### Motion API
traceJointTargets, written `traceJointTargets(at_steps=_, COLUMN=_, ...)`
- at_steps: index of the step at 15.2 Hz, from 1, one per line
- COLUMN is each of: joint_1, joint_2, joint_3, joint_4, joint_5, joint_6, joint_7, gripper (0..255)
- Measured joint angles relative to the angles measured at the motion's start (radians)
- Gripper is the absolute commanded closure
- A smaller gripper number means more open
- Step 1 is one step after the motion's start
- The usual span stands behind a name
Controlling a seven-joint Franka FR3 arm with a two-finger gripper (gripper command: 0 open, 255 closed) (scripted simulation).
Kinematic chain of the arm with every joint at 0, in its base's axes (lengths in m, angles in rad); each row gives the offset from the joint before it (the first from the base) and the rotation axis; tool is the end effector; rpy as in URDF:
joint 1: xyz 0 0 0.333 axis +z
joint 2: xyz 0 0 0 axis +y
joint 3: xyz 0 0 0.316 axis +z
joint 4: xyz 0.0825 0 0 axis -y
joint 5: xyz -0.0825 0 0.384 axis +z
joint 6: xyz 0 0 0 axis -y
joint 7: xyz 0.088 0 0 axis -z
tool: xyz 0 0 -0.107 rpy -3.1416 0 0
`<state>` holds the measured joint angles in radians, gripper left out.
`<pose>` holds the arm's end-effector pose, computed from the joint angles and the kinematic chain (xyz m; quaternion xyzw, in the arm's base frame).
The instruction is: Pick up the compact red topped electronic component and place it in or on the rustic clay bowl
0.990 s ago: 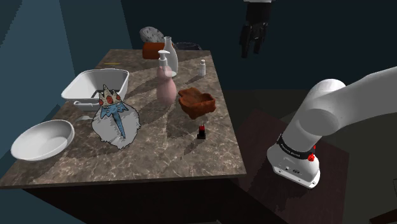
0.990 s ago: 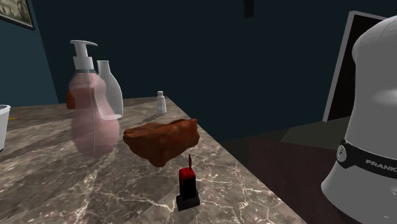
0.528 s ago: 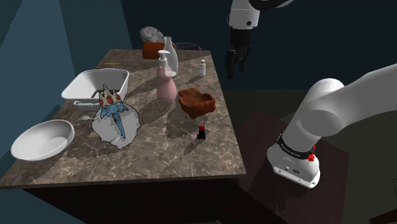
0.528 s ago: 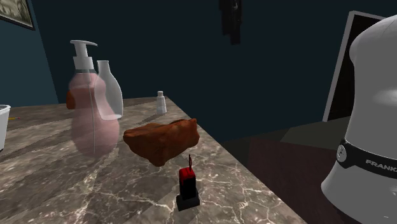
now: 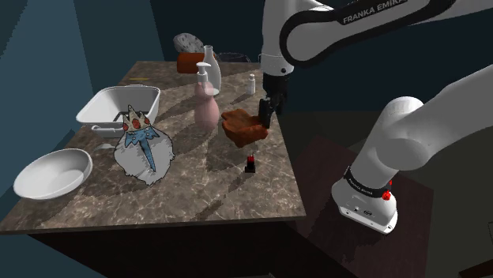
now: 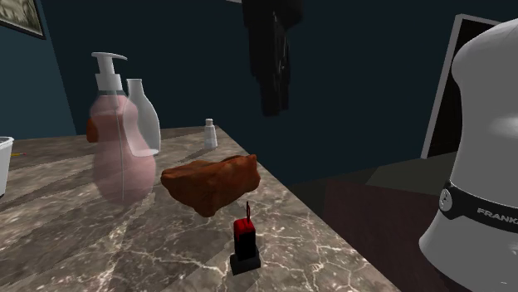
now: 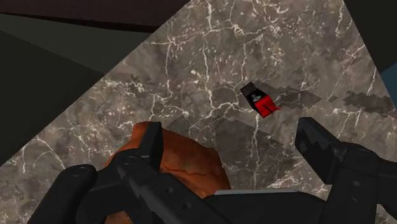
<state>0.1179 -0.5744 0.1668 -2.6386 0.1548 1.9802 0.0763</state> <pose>0.3383 0.1074 0.4171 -0.9972 -0.0549 0.0469 0.0169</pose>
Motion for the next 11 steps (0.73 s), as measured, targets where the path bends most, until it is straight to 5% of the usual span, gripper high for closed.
traceJointTargets(at_steps=11, joint_1=0.052, joint_2=0.342, joint_3=0.168, joint_4=-0.016, joint_5=-0.04, joint_6=0.389, joint_7=0.105, gripper=0)
